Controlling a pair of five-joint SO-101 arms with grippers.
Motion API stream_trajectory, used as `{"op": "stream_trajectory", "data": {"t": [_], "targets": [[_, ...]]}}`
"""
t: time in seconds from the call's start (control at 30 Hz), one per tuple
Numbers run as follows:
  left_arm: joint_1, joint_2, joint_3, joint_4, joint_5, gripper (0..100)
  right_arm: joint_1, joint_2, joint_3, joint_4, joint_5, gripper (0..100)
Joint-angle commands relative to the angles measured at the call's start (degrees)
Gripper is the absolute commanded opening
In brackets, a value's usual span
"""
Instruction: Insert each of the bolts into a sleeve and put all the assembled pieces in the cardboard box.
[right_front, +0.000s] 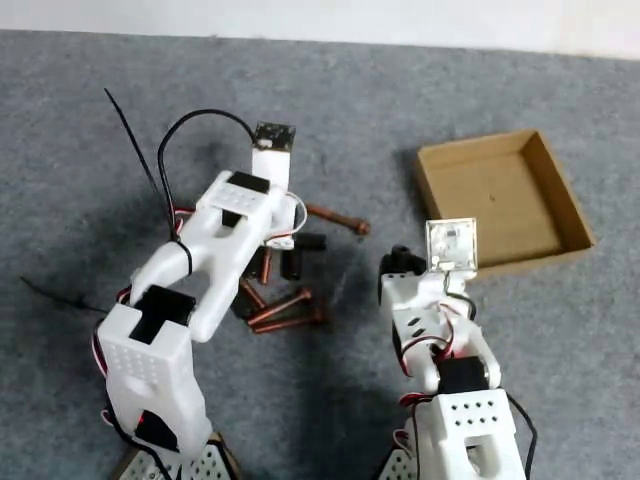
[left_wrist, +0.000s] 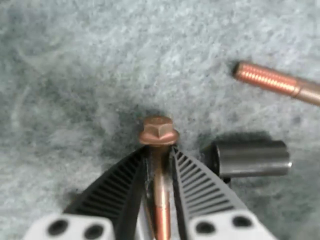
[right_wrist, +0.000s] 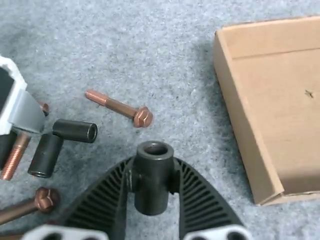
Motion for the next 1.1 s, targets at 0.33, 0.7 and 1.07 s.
{"op": "stream_trajectory", "data": {"t": [0.33,0.7,1.07], "targets": [[-0.13,-3.47,-0.13,2.46,-1.49,0,0.48,-1.36,-0.57,-1.63,0.53,0.6],[-1.27,-30.99,24.84,-9.67,-3.69,0,0.48,-1.36,-0.57,-1.63,0.53,0.6],[-1.19,-62.37,48.75,-23.74,-7.47,0,0.31,-1.19,0.13,-4.88,0.53,0.6]]}}
